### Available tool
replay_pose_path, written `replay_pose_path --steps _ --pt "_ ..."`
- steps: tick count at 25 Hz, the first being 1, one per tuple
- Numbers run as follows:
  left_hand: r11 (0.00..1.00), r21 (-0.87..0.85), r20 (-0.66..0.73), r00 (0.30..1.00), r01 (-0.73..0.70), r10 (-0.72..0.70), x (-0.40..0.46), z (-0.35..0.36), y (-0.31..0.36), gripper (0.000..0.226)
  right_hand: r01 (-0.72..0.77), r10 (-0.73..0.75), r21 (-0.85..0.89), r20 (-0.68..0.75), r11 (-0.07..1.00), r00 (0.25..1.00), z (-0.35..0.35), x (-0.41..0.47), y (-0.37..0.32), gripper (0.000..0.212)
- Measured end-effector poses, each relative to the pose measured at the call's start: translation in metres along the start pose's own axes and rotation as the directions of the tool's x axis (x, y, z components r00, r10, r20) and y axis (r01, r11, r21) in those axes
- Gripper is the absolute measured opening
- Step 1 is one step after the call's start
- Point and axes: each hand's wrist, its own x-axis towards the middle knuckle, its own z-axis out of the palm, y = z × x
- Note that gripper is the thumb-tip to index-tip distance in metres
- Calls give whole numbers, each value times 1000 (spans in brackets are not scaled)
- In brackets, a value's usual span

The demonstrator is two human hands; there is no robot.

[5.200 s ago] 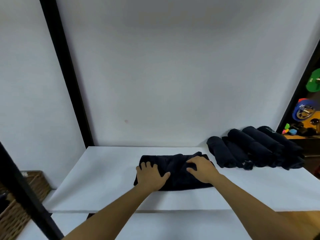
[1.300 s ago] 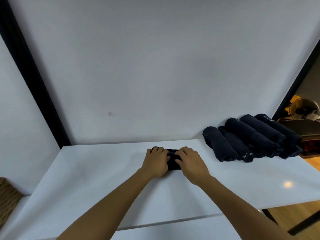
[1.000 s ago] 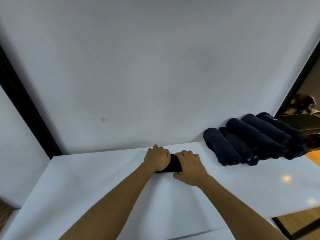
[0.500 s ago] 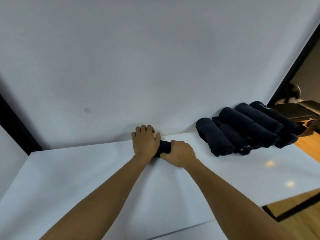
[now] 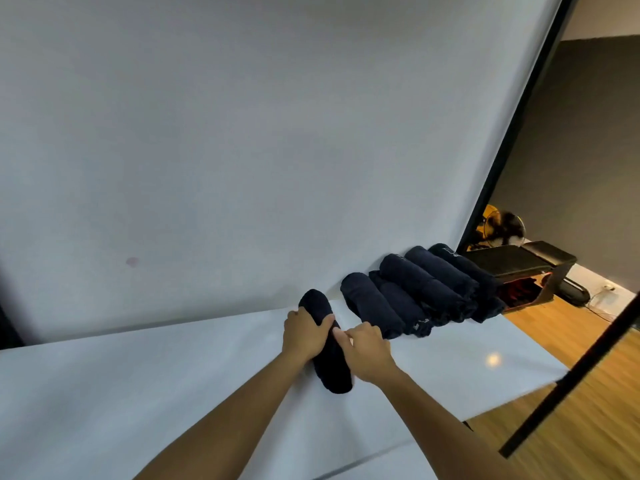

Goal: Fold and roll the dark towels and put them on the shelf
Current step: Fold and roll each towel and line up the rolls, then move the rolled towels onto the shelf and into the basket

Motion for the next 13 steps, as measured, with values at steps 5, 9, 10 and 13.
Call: replay_pose_path --steps 5,9,10,13 --pt "960 277 12 998 49 -55 -3 23 28 78 -47 -56 -295 -332 954 942 -28 26 50 45" --pt "925 366 69 988 107 -141 -10 36 42 63 -16 -49 -375 -163 927 985 -35 63 65 50" --pt "930 342 44 987 132 -156 -11 38 42 58 5 -56 -376 -126 927 990 -35 71 65 52" --pt "938 264 -64 974 225 -215 -11 43 45 46 44 -44 -367 10 929 999 -36 96 65 65"
